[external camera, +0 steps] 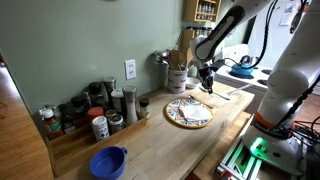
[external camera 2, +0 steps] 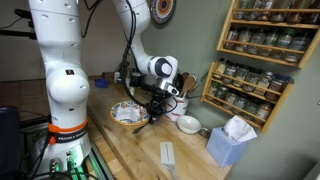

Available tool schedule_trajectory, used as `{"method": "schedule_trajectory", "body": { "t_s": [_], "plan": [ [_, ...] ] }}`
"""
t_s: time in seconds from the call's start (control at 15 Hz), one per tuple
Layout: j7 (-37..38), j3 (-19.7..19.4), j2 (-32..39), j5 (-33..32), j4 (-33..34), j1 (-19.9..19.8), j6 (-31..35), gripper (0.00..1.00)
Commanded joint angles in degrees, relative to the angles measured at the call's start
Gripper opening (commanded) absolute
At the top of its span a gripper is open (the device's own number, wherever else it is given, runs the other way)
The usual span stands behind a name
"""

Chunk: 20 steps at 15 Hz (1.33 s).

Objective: Pick up the silver fork and place it to the right of the silver spoon on the table

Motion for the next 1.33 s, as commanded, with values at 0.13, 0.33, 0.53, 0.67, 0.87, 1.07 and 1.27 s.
{"method": "schedule_trajectory", "body": {
  "t_s": [0.13,0.33,0.53,0.67,0.87,1.07,1.27],
  "plan": [
    [-3.53,1.47,2.45,1.54,0.46,1.20,4.73,0.02],
    [-4.79,1.54,4.70,2.50,1.46,1.20,6.48,0.02],
    [-7.83,1.58,6.88,4.95,2.78,1.13,7.53,0.02],
    [-9.69,1.60,8.00,6.22,3.89,0.94,7.16,0.02],
    [-11.26,1.63,9.76,7.91,5.79,0.68,6.63,0.02],
    [-12.21,1.53,11.31,9.39,7.43,0.20,6.29,0.02],
    [-12.07,1.22,12.82,9.69,8.75,-0.32,6.31,0.02]
  ]
}}
